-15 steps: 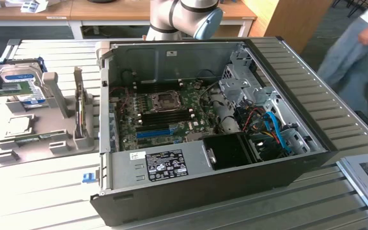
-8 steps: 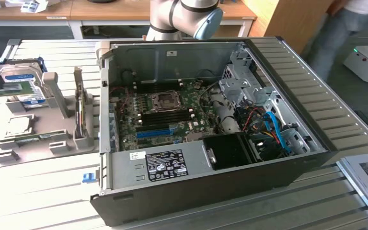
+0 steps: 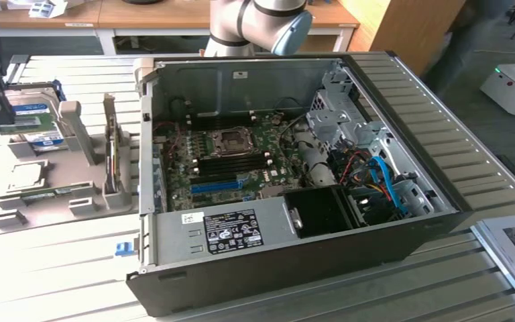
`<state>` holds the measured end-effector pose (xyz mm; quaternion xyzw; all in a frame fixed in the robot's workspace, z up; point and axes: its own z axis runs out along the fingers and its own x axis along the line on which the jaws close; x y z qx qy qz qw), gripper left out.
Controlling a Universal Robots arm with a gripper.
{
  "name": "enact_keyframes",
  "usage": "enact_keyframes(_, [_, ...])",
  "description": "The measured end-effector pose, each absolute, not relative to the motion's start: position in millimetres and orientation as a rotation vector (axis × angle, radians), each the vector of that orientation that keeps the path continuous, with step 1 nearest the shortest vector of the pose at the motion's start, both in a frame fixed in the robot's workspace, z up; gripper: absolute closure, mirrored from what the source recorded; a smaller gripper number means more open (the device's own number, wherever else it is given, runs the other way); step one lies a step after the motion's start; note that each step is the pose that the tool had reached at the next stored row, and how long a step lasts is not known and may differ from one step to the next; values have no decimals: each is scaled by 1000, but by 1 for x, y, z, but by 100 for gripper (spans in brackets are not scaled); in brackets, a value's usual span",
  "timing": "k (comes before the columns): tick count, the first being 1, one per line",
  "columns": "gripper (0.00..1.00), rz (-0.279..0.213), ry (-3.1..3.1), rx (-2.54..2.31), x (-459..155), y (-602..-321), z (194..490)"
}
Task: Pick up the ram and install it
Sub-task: 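Pick up the ram and move it above insertion slot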
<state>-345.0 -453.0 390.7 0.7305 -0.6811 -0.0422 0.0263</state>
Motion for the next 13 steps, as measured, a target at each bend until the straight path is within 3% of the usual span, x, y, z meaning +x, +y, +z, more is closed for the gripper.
enact_keyframes(13, [88, -138, -2101, 2253, -309, -453, 391])
